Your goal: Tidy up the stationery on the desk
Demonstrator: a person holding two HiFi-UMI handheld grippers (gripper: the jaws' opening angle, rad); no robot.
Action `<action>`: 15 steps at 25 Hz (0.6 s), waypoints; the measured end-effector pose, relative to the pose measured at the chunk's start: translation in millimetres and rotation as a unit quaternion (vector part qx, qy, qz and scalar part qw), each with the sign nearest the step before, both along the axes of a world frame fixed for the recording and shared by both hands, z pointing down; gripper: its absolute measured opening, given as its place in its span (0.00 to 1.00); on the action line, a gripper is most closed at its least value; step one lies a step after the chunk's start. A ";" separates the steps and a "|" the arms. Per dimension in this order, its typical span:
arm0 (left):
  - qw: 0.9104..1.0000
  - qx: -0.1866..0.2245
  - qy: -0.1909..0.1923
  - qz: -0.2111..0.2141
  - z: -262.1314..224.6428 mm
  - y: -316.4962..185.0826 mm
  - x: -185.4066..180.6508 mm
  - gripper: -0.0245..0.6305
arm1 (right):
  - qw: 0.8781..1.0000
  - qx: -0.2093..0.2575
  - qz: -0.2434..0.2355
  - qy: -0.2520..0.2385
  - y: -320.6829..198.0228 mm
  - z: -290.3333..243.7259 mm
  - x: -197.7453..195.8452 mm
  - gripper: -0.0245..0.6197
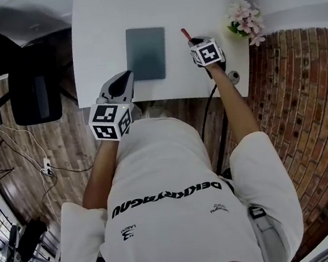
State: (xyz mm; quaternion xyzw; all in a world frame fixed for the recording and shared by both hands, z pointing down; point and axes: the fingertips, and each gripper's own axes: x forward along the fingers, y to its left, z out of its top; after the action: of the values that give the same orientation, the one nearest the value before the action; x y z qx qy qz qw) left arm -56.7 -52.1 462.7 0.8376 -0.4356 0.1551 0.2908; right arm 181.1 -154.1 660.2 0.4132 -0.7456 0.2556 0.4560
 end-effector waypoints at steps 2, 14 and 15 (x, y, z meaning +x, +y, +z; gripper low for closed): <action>1.000 -0.002 0.000 0.000 1.1 0.3 -0.6 0.04 | 0.999 -0.009 0.031 -0.035 0.6 -5.6 -1.2 0.11; 1.000 -0.004 0.022 0.005 -8.5 0.7 -3.5 0.04 | 0.917 -0.074 0.259 -0.295 28.6 -29.8 -49.9 0.11; 1.000 -0.005 0.022 0.005 -8.2 1.3 -3.9 0.04 | 0.909 -0.081 0.272 -0.307 30.1 -27.7 -53.7 0.11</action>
State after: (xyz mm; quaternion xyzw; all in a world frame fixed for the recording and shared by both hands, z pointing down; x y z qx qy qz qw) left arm -60.6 -50.8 454.5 0.8418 -0.4238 0.1401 0.3036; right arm 127.4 -123.9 632.5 0.4633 -0.6841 0.5432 0.1496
